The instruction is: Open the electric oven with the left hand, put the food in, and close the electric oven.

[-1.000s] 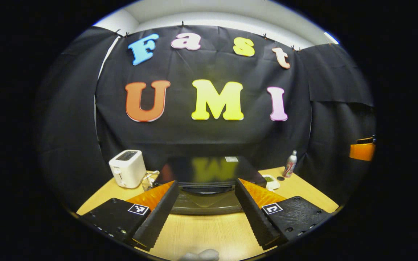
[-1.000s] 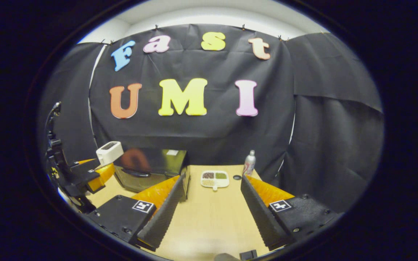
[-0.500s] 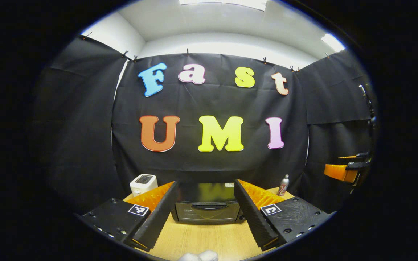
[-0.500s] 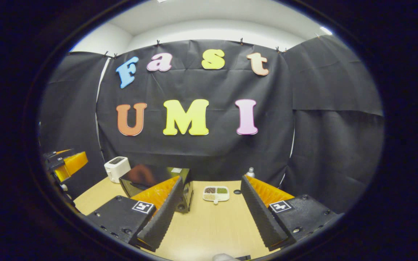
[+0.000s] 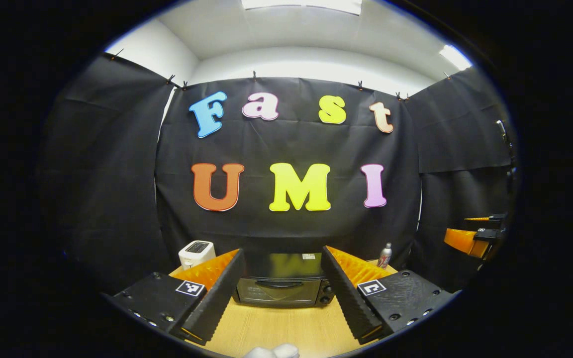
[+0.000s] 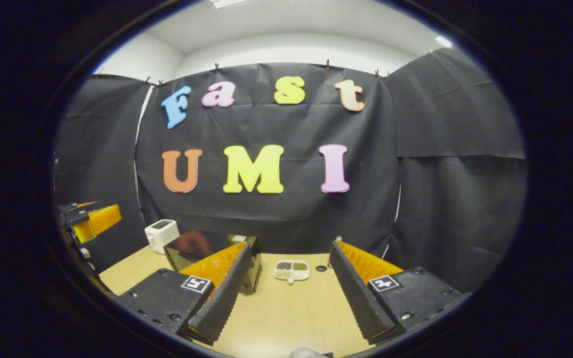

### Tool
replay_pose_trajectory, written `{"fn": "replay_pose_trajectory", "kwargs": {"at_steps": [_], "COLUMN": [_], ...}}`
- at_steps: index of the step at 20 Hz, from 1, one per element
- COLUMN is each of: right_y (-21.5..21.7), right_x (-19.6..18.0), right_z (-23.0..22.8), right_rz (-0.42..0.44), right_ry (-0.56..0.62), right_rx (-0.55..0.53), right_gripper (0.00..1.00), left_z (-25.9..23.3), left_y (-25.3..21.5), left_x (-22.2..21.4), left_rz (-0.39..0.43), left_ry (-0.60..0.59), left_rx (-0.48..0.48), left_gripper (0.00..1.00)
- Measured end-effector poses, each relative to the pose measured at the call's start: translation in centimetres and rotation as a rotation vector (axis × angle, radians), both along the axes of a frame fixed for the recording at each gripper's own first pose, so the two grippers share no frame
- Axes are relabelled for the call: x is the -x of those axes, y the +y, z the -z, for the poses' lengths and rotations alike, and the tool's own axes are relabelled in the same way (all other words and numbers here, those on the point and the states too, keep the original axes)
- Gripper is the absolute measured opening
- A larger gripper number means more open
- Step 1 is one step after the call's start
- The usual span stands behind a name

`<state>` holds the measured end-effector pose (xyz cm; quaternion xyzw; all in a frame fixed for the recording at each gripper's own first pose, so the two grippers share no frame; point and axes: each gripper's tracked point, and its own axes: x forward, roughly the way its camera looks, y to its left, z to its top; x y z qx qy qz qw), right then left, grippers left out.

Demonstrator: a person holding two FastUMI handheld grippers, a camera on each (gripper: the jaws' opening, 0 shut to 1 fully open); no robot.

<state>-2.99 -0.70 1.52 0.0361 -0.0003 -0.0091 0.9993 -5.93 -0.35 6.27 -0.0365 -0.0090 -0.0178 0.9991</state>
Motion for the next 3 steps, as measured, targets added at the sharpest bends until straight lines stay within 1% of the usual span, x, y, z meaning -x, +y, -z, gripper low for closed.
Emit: {"fn": "replay_pose_trajectory", "kwargs": {"at_steps": [3], "right_y": [-0.03], "right_x": [0.18], "right_z": [0.23], "right_rz": [-0.009], "right_ry": [0.003], "right_rx": [-0.016], "right_gripper": [0.96], "left_z": [-0.43], "left_y": [-0.77], "left_x": [0.24], "left_rz": [0.009], "left_ry": [-0.008], "left_rx": [-0.016], "left_gripper": [0.96]}}
